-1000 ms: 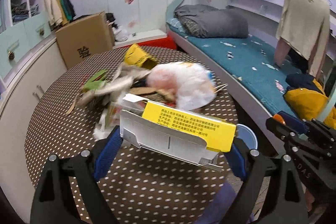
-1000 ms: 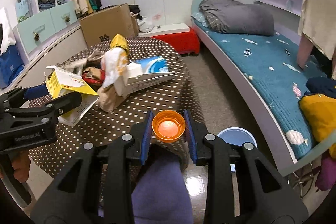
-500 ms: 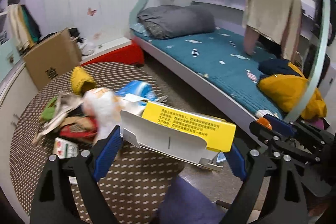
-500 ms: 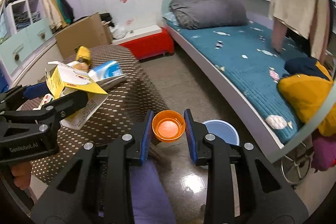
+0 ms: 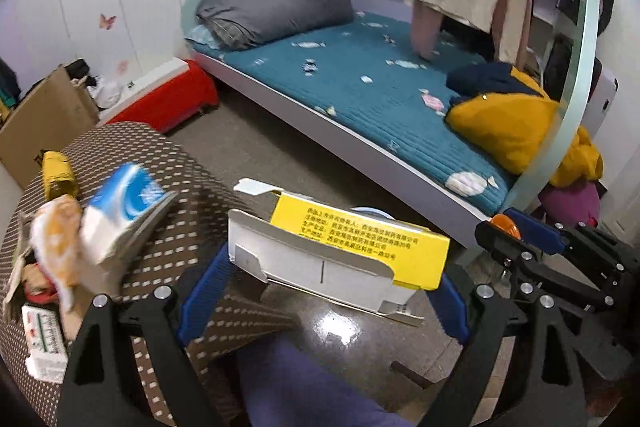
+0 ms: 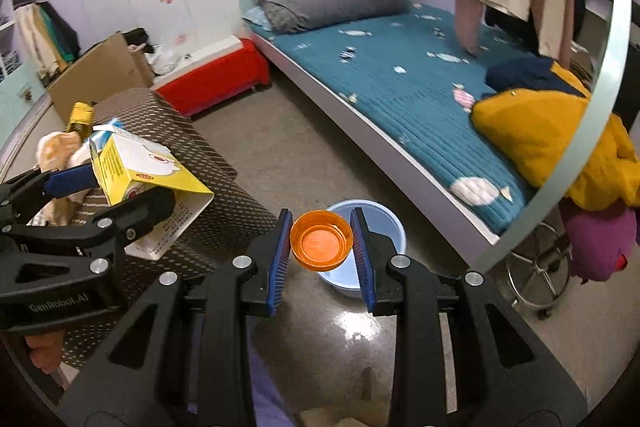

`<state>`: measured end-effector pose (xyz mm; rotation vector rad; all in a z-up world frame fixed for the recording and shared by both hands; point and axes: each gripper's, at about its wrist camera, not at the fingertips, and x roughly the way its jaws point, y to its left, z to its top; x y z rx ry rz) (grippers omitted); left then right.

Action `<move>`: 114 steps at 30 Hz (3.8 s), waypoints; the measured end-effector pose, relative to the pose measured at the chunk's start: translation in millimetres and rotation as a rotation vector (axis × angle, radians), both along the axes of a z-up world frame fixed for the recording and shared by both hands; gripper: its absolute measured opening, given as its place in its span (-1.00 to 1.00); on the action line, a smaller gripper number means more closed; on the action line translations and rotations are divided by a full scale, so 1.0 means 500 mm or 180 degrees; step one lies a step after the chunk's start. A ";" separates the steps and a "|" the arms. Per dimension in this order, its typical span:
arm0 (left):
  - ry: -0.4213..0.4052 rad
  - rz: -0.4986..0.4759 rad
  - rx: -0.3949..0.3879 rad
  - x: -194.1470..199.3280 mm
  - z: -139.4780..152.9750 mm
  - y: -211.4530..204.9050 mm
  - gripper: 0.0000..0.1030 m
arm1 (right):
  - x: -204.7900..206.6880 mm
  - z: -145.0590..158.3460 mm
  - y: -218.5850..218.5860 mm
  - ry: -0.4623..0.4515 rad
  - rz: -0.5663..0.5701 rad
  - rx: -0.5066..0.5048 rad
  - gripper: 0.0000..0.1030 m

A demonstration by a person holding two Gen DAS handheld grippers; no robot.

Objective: Collect trash
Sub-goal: 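Carry both items to the blue bucket while the left tool releases the box inside, then open the right tool to drop the orange cap into the bucket, then move both tools back from the bucket to the table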

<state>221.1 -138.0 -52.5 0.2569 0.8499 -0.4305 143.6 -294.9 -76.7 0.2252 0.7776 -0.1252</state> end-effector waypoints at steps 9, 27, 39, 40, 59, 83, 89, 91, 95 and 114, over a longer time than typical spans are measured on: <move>0.0250 -0.0113 0.0211 0.074 -0.069 -0.098 0.71 | 0.043 -0.053 -0.072 0.0284 -0.0230 0.0070 -0.42; 0.0658 -0.0047 0.0286 0.218 -0.175 -0.215 0.77 | 0.129 -0.129 -0.186 0.0657 -0.0661 0.0224 -0.42; 0.0696 0.0387 0.0310 0.268 -0.178 -0.104 0.77 | 0.265 -0.151 -0.152 0.0643 -0.0229 0.0320 -0.10; 0.0697 0.0410 0.0302 0.270 -0.176 -0.099 0.77 | 0.271 -0.147 -0.152 0.0633 -0.0219 0.0338 0.48; 0.0613 0.0305 0.0250 0.208 -0.147 -0.082 0.77 | 0.173 -0.145 -0.115 0.0683 -0.0256 0.0218 0.61; 0.0022 0.0255 -0.0022 0.038 0.000 -0.001 0.77 | 0.022 -0.009 -0.032 0.0095 -0.0243 -0.0012 0.61; -0.0134 0.0338 -0.0118 0.008 0.038 0.048 0.77 | 0.005 0.025 0.003 -0.0064 -0.0136 -0.0060 0.61; -0.0168 0.0397 -0.0150 -0.002 0.047 0.072 0.77 | 0.003 0.035 0.016 -0.0111 -0.0089 -0.0064 0.61; -0.0215 0.0512 -0.0199 -0.016 0.060 0.122 0.77 | 0.003 0.050 0.046 -0.0171 0.0031 -0.0096 0.61; -0.0299 0.1469 -0.0168 -0.041 0.076 0.398 0.78 | 0.052 0.073 0.258 -0.0246 0.0852 -0.0073 0.61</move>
